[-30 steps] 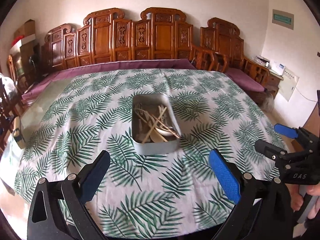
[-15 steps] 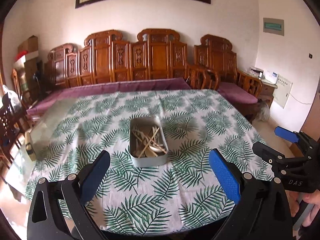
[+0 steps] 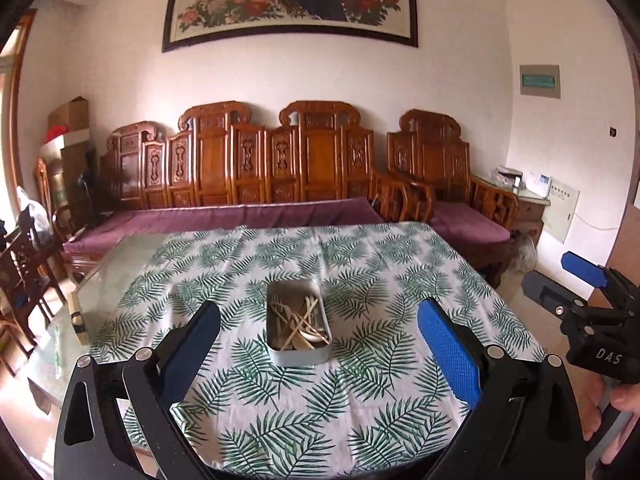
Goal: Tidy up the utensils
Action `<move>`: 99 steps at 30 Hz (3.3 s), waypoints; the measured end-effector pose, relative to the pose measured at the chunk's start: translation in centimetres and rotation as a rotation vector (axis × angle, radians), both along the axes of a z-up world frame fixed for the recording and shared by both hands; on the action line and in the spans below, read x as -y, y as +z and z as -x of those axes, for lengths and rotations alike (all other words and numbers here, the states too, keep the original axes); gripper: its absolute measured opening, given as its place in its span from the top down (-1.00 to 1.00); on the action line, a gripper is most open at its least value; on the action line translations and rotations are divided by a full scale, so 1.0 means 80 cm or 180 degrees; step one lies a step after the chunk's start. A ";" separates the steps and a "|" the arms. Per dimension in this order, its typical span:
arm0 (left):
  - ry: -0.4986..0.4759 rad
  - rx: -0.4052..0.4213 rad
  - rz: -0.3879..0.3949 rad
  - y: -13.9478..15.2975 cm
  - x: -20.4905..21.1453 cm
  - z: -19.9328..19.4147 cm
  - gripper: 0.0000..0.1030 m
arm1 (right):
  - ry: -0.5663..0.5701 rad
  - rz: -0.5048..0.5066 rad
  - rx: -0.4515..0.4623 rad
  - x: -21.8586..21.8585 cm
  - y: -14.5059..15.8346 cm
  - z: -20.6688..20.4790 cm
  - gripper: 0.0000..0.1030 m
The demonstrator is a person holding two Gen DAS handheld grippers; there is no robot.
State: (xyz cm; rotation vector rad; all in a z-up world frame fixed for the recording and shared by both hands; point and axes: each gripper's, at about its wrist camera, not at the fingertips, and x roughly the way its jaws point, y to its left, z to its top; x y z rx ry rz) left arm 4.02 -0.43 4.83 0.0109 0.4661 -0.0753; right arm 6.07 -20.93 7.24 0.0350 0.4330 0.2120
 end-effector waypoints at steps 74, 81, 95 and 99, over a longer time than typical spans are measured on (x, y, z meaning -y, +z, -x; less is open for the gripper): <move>0.0063 0.0016 0.0008 -0.012 -0.003 0.008 -0.85 | -0.0040 0.0001 -0.0032 -0.003 -0.012 0.006 -0.95; 0.0058 0.0016 0.0011 -0.012 -0.002 0.008 -0.85 | -0.0038 -0.0005 -0.0035 -0.003 -0.012 0.008 -0.95; 0.0066 0.0026 0.0000 -0.011 -0.002 0.010 -0.85 | -0.0039 -0.0014 -0.0035 -0.005 -0.010 0.009 -0.95; 0.0067 0.0024 -0.0001 -0.010 -0.002 0.010 -0.85 | -0.0037 -0.0014 -0.0034 -0.005 -0.010 0.009 -0.95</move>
